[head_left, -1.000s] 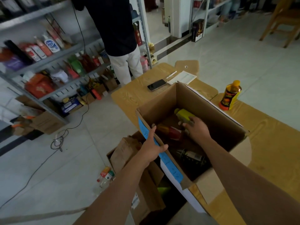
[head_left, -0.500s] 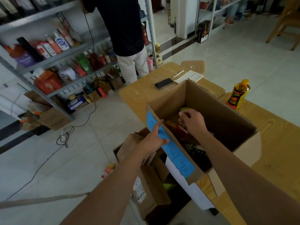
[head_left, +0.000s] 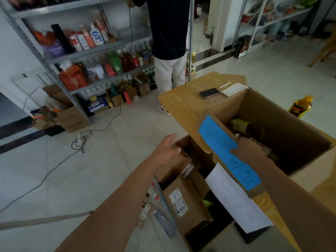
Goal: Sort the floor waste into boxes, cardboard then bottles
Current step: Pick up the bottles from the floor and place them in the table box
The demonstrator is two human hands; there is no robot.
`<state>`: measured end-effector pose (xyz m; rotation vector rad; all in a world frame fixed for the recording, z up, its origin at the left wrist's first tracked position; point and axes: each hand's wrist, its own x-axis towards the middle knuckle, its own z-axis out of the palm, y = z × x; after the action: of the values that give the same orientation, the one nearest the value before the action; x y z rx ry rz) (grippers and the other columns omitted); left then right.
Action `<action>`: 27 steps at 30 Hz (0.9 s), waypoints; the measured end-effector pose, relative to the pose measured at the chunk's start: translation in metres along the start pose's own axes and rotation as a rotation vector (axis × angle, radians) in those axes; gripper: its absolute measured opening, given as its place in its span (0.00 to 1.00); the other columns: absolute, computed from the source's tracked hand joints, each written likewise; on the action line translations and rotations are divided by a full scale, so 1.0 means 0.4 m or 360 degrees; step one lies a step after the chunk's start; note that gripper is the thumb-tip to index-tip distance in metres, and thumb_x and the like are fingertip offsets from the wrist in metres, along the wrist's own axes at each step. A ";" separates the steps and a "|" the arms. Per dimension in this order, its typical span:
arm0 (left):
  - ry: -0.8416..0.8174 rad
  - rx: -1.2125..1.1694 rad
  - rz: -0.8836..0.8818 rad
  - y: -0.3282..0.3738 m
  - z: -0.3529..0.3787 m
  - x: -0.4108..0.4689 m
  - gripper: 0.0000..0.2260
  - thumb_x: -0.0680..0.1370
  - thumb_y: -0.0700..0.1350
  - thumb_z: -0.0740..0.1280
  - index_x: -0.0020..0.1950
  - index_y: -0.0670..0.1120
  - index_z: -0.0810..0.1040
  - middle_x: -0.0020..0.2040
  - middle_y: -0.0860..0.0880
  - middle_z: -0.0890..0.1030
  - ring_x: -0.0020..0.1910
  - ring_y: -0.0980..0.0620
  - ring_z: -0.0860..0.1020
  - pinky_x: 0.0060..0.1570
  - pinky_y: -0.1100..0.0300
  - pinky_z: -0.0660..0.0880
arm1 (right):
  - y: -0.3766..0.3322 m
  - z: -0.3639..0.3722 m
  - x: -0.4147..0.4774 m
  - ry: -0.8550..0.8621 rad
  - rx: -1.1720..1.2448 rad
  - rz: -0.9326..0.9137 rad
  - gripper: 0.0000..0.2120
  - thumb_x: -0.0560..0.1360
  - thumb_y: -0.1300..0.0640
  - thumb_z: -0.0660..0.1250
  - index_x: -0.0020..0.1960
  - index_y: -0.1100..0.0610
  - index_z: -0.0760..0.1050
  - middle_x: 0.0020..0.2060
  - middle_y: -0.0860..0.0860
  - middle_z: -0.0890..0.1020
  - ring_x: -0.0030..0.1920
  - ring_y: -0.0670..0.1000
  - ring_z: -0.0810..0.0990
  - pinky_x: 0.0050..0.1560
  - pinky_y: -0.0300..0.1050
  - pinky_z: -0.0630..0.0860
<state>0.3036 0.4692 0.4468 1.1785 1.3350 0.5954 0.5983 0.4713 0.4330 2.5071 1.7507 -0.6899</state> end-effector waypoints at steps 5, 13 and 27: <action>-0.0064 0.0087 0.0027 -0.097 -0.188 -0.063 0.28 0.78 0.36 0.64 0.74 0.56 0.64 0.73 0.52 0.67 0.62 0.58 0.73 0.61 0.56 0.74 | -0.197 0.055 -0.121 0.0513 0.0243 -0.0044 0.25 0.77 0.49 0.65 0.71 0.57 0.66 0.64 0.58 0.75 0.62 0.61 0.75 0.59 0.58 0.75; -0.0063 -0.0023 -0.0061 -0.265 -0.449 -0.162 0.17 0.78 0.38 0.66 0.66 0.48 0.73 0.59 0.46 0.79 0.53 0.50 0.78 0.47 0.60 0.75 | -0.575 0.289 -0.348 0.0242 0.0533 -0.0173 0.26 0.79 0.50 0.64 0.74 0.53 0.63 0.69 0.54 0.71 0.68 0.55 0.70 0.67 0.54 0.69; 0.0668 -0.0261 -0.0606 -0.683 -0.604 -0.255 0.05 0.78 0.37 0.64 0.50 0.43 0.78 0.44 0.45 0.81 0.41 0.48 0.79 0.36 0.63 0.71 | -0.741 0.837 -0.281 -0.0636 0.0326 -0.0314 0.13 0.80 0.51 0.61 0.63 0.55 0.71 0.51 0.49 0.74 0.56 0.55 0.77 0.48 0.42 0.67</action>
<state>-0.0203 0.3553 0.2874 0.6580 1.7750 0.6791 0.1851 0.3984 0.2420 2.1154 1.8615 -1.3372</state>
